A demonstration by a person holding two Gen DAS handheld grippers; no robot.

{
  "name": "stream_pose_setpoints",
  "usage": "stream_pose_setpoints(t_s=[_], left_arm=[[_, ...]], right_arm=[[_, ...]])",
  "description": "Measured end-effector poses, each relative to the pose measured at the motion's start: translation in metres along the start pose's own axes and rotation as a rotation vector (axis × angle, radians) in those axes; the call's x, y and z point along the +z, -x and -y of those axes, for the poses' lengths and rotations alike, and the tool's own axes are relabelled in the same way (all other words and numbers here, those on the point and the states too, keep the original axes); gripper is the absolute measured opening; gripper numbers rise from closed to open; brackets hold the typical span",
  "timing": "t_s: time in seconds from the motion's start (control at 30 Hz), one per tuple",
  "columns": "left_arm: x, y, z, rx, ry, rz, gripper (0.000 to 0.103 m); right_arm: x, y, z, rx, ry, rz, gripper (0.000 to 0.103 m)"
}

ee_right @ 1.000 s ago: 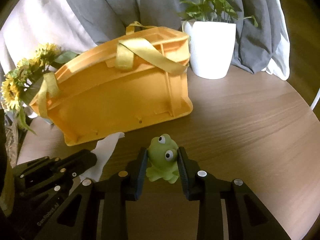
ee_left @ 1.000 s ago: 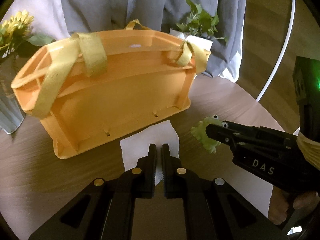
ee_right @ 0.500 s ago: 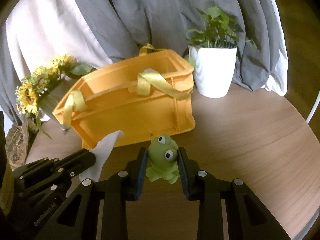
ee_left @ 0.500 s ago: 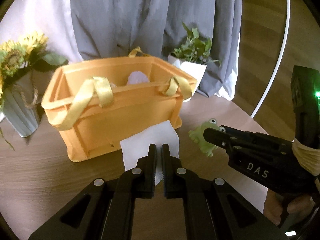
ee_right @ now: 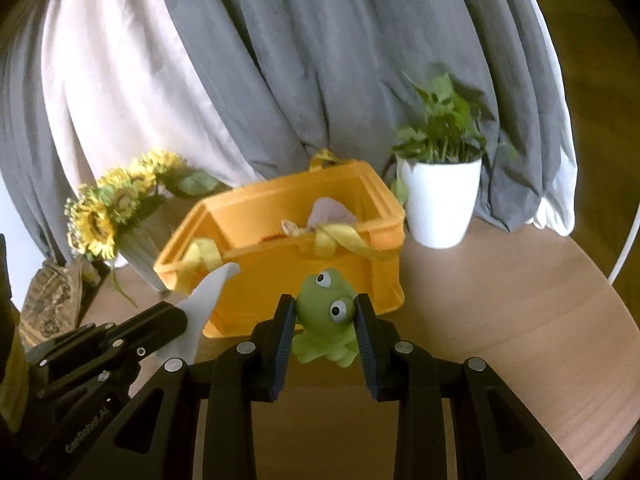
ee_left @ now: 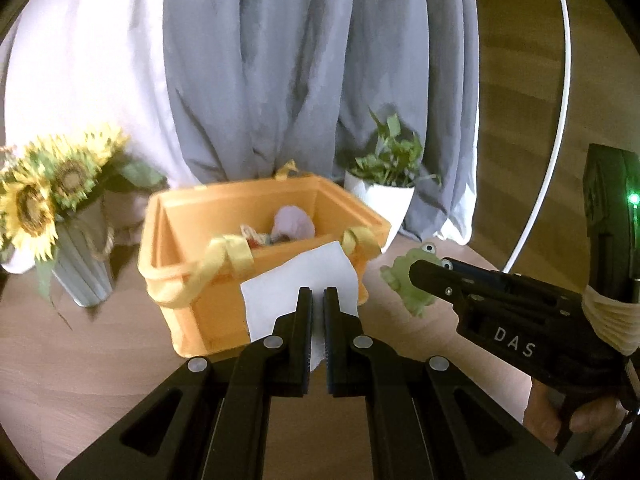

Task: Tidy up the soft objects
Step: 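Carry the tissue with the left tool while the right tool carries the frog to the crate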

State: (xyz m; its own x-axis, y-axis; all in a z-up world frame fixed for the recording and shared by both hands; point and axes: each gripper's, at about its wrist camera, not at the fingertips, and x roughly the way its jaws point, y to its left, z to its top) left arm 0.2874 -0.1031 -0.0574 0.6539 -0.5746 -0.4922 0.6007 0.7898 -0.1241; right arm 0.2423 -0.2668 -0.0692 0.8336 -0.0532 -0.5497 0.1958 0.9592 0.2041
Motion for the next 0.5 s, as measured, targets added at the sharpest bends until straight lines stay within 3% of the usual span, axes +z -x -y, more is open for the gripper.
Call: stream_pose_setpoints(t_s=[0.5], left_arm=[[0.035,0.024,-0.002,0.058,-0.049,0.122,0.007]], right_arm=[[0.031,0.02,-0.019,0.05,0.026,0.129,0.031]])
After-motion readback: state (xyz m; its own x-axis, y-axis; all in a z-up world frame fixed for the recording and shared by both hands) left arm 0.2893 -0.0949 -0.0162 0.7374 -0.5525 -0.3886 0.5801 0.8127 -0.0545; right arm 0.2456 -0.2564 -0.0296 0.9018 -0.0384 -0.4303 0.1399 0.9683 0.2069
